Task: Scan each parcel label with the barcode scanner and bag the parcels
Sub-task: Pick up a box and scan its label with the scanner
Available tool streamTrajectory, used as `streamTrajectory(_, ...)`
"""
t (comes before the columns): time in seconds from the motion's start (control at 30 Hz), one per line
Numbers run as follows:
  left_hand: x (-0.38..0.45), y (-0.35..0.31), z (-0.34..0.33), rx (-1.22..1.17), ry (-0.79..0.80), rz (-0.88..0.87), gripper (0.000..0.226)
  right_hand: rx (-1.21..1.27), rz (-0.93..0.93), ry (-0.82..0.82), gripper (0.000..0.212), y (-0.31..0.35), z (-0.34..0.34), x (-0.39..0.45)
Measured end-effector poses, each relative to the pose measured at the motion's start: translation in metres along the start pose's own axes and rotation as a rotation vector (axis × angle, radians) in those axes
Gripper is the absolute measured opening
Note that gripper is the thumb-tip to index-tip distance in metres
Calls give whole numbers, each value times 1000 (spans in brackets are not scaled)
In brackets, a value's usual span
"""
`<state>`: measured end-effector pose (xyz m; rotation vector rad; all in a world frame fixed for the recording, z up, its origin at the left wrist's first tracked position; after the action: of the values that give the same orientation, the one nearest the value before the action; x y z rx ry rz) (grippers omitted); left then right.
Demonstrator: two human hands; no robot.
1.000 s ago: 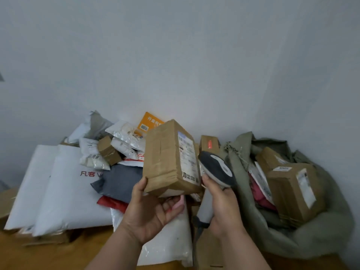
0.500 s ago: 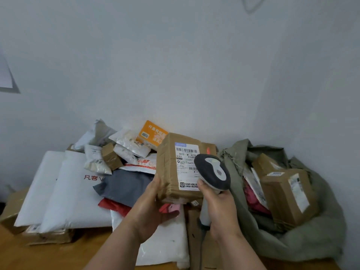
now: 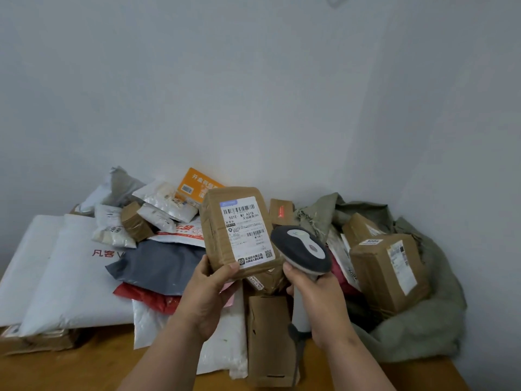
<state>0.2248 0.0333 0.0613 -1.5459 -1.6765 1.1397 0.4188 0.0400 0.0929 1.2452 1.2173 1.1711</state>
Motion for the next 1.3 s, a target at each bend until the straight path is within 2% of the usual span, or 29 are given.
streamTrajectory(0.1, 2, 0, -2, -6, -27, -40, 71, -88, 17, 59, 13, 2, 0, -3)
streamTrajectory(0.2, 3, 0, -1, -11, -36, -60, 70, -113, 37, 103, 26, 5, -1, -6)
streamTrajectory(0.43, 4, -1, 4, 29, -39, -76, 56, -110, 54, 128, 25, 9, -5, -10)
streamTrajectory(0.9, 8, -5, 14, 41, -6, -70, 56, -78, 104, 135, 28, 10, -17, -15)
streamTrajectory(1.1, 16, -1, 13, 32, 30, -49, 74, -82, 58, 26, 25, 5, -17, -13)
streamTrajectory(1.2, 22, 1, 7, 44, 60, -34, 73, -88, 21, -46, 16, -2, -10, -10)
streamTrajectory(1.3, 29, 5, -7, 57, 92, -20, 76, -77, 0, -119, 18, -9, 1, -8)
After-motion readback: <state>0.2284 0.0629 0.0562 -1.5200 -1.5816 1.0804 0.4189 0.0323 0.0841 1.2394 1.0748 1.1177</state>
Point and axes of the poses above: each hand's wrist, its own x-axis towards the middle knuckle, its own z-axis out of the back of the hand, y = z × x, the point moved 2 cm from there along x, towards the middle knuckle, and after that the axes turned 1 degree about -z, right-handed, at the moved point
